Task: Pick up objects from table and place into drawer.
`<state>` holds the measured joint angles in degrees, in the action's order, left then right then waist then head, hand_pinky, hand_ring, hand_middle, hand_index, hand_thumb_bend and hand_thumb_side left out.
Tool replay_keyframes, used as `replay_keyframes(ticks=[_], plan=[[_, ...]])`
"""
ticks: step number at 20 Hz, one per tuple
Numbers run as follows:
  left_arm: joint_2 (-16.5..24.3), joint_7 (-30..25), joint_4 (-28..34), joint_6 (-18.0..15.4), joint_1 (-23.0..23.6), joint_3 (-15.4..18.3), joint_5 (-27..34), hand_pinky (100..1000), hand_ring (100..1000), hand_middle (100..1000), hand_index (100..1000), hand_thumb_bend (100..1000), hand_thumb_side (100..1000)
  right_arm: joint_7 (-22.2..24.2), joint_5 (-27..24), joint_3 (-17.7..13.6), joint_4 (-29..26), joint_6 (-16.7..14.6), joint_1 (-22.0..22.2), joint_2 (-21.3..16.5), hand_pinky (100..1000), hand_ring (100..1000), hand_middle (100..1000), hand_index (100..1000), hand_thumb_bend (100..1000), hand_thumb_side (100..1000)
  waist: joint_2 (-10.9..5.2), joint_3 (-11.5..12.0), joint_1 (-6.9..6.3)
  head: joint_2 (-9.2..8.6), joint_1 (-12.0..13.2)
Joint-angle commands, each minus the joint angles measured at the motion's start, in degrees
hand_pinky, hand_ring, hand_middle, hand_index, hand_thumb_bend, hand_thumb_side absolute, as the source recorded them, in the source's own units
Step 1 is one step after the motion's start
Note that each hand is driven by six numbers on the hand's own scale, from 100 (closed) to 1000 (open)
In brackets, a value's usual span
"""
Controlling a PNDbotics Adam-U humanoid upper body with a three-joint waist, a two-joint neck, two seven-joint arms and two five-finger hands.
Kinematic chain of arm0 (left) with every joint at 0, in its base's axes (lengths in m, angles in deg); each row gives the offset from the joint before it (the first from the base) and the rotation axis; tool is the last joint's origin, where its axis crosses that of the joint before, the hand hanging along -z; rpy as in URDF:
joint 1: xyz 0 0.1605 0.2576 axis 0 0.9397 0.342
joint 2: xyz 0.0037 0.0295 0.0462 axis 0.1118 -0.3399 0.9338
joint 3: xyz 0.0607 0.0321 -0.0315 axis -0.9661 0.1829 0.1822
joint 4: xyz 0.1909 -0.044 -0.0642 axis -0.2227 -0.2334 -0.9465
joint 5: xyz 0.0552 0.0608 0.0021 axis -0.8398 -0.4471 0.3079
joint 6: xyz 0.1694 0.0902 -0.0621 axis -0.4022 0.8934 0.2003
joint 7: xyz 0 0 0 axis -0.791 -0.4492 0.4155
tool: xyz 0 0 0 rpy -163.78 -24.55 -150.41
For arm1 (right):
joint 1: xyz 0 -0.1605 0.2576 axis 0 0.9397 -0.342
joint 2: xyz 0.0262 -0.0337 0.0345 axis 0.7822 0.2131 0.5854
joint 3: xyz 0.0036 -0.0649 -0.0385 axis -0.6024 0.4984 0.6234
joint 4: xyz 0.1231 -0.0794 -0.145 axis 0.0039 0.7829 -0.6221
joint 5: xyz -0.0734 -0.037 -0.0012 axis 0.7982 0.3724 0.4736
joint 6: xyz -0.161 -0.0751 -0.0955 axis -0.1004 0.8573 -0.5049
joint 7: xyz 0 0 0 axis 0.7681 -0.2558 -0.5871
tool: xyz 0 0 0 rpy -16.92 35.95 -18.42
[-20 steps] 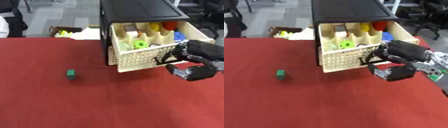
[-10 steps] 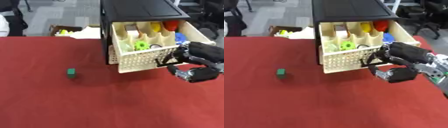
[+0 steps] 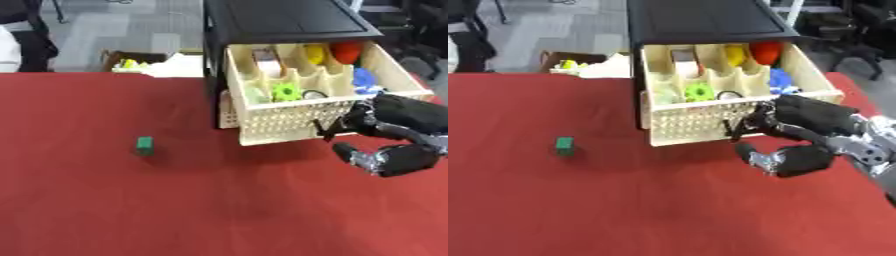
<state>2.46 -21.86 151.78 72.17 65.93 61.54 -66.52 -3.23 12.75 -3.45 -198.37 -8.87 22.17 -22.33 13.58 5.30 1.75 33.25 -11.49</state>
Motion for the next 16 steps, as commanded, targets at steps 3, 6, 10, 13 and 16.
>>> replay_keyframes(ticks=[3, 6, 10, 13, 16], plan=[[0.30, -0.21, 1.03, 0.11, -0.55, 0.23, 0.16, 581, 622, 715, 748, 100, 953, -0.08, -1.10, -1.16, -1.24, -1.70, -1.23, -3.16, 100, 358, 398, 784, 100, 1000, -0.94, 0.19, 0.21, 0.30, -0.33], [0.33, -0.26, 1.03, 0.12, -0.56, 0.19, 0.20, 581, 622, 715, 748, 100, 952, -0.36, -1.39, -1.31, -1.48, -2.45, -1.35, -3.42, 100, 362, 417, 796, 100, 1000, -1.02, 0.23, 0.26, 0.29, -0.34], [0.36, -0.37, 1.03, 0.03, -0.49, 0.17, 0.16, 581, 622, 716, 746, 100, 950, -0.51, -2.34, -1.99, -1.68, -2.53, -1.49, -3.56, 100, 347, 387, 792, 100, 1000, -1.05, 0.21, 0.20, 0.31, -0.32], [0.41, -0.48, 1.03, -0.10, -0.44, 0.19, 0.11, 582, 623, 716, 746, 100, 949, -0.27, -3.90, -2.76, -2.66, -2.56, -1.40, -3.72, 100, 344, 390, 790, 100, 1000, -1.06, 0.17, 0.14, 0.37, -0.24], [0.44, -0.49, 1.03, -0.15, -0.40, 0.23, 0.06, 582, 623, 716, 746, 100, 949, -0.27, -6.29, -3.86, -4.96, -2.36, -1.08, -4.14, 100, 341, 385, 787, 100, 1000, -1.04, 0.02, 0.07, 0.36, -0.18]])
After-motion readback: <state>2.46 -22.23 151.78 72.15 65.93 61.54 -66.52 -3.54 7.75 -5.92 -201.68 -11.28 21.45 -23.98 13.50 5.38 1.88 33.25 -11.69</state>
